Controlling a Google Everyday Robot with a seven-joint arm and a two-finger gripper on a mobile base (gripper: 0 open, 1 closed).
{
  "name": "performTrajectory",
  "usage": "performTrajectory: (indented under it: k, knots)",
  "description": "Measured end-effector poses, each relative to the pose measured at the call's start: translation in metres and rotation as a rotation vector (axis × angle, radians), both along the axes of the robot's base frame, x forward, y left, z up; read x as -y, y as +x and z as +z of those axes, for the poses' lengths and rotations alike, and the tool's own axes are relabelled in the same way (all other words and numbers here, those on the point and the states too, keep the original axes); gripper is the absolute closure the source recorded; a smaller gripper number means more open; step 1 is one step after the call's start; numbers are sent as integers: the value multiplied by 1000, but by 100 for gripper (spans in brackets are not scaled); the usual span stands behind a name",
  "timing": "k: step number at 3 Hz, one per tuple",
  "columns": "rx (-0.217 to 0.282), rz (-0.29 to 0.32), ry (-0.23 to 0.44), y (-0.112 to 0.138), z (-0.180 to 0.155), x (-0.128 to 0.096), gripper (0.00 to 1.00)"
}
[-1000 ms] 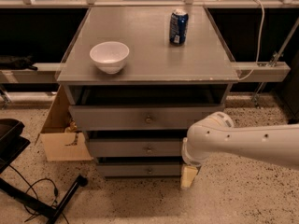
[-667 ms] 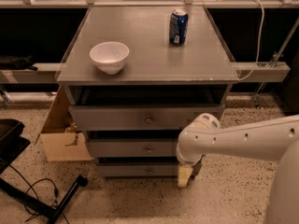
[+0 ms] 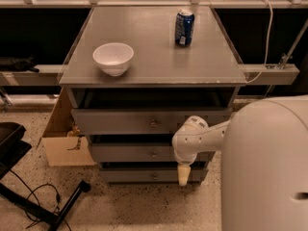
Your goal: Open middle drawer
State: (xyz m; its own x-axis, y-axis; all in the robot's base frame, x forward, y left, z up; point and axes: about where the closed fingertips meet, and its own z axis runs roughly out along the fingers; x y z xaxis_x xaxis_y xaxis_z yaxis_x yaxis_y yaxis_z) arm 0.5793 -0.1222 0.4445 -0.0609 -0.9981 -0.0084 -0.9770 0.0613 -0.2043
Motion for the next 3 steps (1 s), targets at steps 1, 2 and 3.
performTrajectory:
  k: [1,2,3]
  knots:
    - [-24,-17,8,16,-26,1,0]
    - [-17,-17,49,27,-36,-8,0]
    - [2,12,95,34,-36,-26,0]
